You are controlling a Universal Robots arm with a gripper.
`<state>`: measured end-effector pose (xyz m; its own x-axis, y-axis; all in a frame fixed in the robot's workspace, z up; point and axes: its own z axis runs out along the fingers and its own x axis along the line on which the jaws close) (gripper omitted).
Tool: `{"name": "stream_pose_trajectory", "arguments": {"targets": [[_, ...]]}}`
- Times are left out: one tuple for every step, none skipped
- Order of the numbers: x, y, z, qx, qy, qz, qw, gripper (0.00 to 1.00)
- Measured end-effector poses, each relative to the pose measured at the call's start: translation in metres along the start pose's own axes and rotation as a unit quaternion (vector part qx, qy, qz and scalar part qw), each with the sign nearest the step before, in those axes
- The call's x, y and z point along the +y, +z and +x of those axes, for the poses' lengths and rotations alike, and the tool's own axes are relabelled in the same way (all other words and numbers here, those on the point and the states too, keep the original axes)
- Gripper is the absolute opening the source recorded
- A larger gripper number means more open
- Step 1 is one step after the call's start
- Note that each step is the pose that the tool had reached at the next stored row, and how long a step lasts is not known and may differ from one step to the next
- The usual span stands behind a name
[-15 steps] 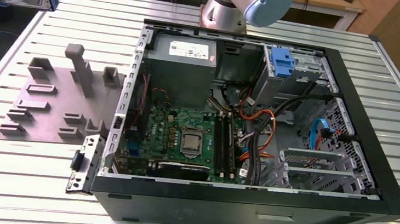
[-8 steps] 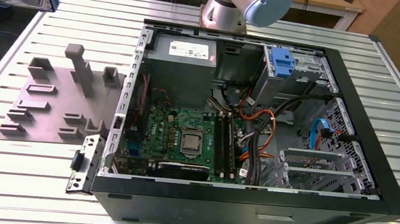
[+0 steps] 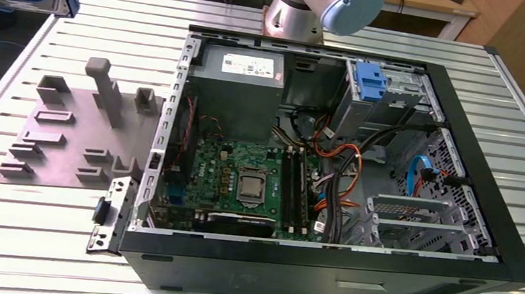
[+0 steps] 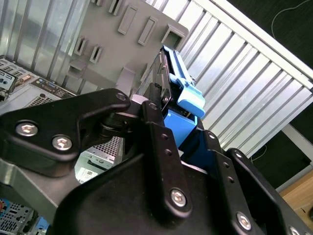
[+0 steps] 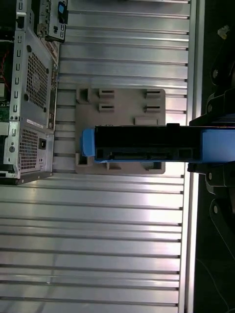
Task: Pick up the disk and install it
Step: 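Pick up the disk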
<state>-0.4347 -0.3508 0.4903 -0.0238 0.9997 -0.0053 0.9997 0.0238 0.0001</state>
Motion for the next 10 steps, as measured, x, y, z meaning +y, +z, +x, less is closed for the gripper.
{"name": "stream_pose_trajectory", "arguments": {"targets": [[0.0004, 0.0, -0.0009, -0.0002, 0.0, 0.0, 1.0, 0.36], [0.0009, 0.0, -0.0018, -0.0003, 0.0, 0.0, 1.0, 0.36], [0.0015, 0.0, -0.0026, -0.0004, 0.0, 0.0, 1.0, 0.36], [0.0026, 0.0, -0.0032, -0.0004, 0.0, 0.0, 1.0, 0.36], [0.0041, 0.0, -0.0035, -0.0005, 0.0, 0.0, 1.0, 0.36], [0.0057, 0.0, -0.0038, -0.0005, 0.0, 0.0, 1.0, 0.36], [0.0075, 0.0, -0.004, -0.0005, 0.0, 0.0, 1.0, 0.36], [0.0094, 0.0, -0.0042, -0.0005, 0.0, 0.0, 1.0, 0.36], [0.0113, 0.0, -0.0044, -0.0005, 0.0, 0.0001, 1.0, 0.36], [0.0132, 0.0001, -0.0046, -0.0005, 0.0, 0.0, 1.0, 0.36]]}}
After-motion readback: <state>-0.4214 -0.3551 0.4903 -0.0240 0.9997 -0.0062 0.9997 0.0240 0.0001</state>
